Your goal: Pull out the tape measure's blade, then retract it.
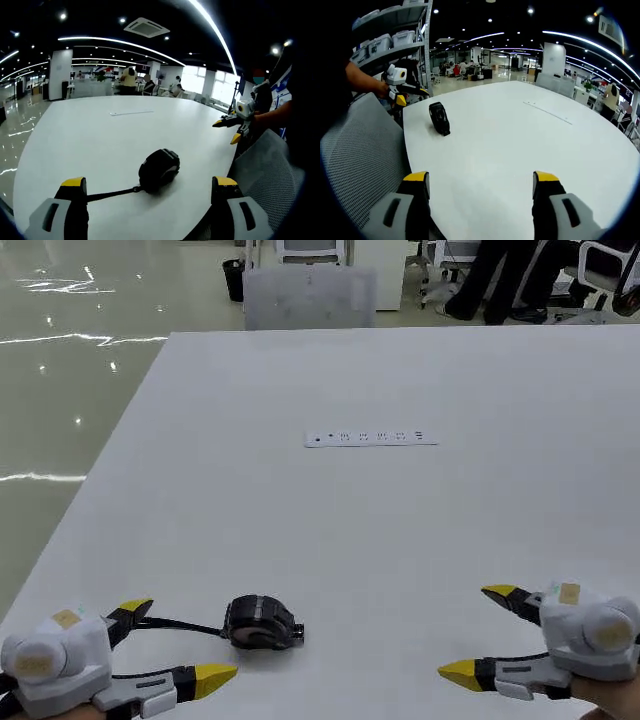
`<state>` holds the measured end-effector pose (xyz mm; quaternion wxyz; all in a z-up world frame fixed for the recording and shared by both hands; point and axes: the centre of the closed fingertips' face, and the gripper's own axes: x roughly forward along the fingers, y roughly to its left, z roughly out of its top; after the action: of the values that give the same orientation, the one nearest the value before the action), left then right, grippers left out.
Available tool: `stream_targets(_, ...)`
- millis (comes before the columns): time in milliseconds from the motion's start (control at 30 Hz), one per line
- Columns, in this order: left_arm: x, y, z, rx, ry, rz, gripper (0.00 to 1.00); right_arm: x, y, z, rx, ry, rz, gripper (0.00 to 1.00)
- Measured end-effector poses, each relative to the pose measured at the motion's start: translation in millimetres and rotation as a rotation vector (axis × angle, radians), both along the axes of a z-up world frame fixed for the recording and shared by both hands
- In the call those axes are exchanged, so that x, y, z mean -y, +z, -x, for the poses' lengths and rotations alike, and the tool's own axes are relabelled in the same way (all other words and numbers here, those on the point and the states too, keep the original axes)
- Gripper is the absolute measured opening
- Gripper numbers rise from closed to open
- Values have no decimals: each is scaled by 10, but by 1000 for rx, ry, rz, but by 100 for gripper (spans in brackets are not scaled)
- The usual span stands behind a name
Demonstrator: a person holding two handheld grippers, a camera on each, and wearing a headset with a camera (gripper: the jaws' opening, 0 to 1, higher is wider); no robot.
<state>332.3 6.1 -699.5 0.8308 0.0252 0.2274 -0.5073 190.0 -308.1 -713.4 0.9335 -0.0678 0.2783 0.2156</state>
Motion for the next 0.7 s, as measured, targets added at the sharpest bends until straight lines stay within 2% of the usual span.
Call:
stream_targets(33, -5, -28, 76, -57, -14, 6, 100, 30, 7, 34, -3, -7, -8, 88)
stream_targets(67, -44, -71, 98, -75, -9, -19, 100, 55, 10, 66, -5, -13, -11, 90)
stream_targets(100, -103, -129, 84, -47, -7, -70, 100, 100, 8, 114, -9, -21, -10, 91)
stream_targets(133, -109, -132, 91, -28, -14, -78, 100, 133, 2, 144, -12, -29, -5, 92)
stream_targets(200, -103, -89, 123, -20, -18, -55, 100, 208, -8, 207, -16, -44, -2, 94)
stream_targets(233, -99, -82, 121, -25, -17, -53, 100, 241, -18, 227, -20, -51, -3, 94)
stream_targets(300, -109, -66, 112, -11, -16, -59, 100, 295, -39, 264, -24, -62, 6, 95)
stream_targets(367, -102, -58, 121, -25, -19, -54, 100, 330, -57, 282, -27, -70, 10, 96)
stream_targets(500, -88, -64, 151, -6, -38, -76, 100, 320, -79, 302, -34, -68, 18, 96)
stream_targets(700, -103, -73, 139, -1, -45, -93, 100, 319, -105, 329, -45, -62, 27, 96)
